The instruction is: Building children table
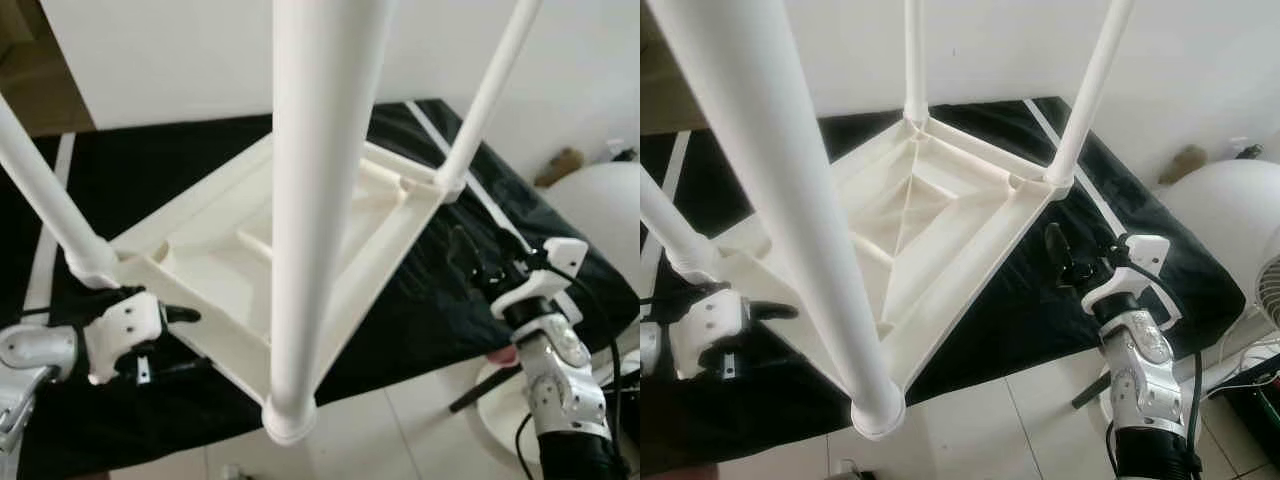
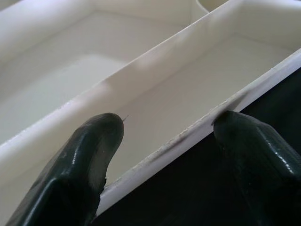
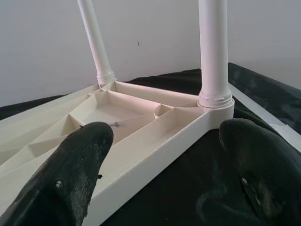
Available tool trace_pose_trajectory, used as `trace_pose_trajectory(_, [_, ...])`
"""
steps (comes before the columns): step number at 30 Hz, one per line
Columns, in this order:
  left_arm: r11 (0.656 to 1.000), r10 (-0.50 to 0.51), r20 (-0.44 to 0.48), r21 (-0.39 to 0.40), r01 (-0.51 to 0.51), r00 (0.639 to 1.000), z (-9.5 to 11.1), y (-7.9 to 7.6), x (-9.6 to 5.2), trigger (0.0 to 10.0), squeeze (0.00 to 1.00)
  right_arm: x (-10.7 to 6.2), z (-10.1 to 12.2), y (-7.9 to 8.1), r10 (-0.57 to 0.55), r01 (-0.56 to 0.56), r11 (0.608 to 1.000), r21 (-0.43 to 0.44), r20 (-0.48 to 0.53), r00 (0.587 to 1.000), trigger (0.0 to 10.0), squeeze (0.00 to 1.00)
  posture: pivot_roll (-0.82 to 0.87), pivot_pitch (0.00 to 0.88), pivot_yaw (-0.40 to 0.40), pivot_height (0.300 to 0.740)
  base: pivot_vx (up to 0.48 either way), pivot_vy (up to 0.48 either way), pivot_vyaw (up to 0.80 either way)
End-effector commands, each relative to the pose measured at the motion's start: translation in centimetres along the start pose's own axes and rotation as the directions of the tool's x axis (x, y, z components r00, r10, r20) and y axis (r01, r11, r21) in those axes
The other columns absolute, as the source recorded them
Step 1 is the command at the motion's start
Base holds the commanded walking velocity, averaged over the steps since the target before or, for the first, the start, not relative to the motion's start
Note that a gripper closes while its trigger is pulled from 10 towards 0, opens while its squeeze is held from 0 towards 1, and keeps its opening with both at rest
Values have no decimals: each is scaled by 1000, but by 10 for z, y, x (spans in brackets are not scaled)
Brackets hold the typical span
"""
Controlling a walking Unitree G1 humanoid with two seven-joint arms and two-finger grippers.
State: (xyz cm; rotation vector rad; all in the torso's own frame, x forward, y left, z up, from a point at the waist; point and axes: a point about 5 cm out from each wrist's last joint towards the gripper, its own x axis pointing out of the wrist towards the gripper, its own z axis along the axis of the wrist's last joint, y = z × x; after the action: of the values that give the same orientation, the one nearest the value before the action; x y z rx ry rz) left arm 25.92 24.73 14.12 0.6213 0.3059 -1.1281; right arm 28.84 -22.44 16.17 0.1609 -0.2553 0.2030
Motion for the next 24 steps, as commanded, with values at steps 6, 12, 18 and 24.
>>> trace_pose_trajectory(6, [982, 134, -141, -116, -151, 981, -27, 6, 6, 10000, 0, -4, 0, -2, -5, 5, 1000, -18, -25, 1000, 10000, 0, 21, 89, -23, 740, 0, 0, 0])
trace_pose_trajectory(12, [944, 234, -200, -189, -271, 952, -35, 17, 10, 10000, 0, -5, -1, -2, -11, 10, 1000, -22, -32, 999, 10000, 0, 19, 99, -24, 740, 0, 0, 0])
trace_pose_trajectory(18, [867, 372, -275, -238, -437, 887, -39, 30, 12, 10000, 0, -4, 2, -3, -20, 19, 999, -29, -32, 999, 10000, 0, 15, 104, -24, 740, 0, 0, 0])
trace_pose_trajectory(24, [795, 440, -338, -284, -536, 832, -45, 31, 10, 10000, 0, -5, 4, -3, -28, 27, 999, -28, -26, 999, 10000, 0, 5, 109, -19, 740, 0, 0, 0])
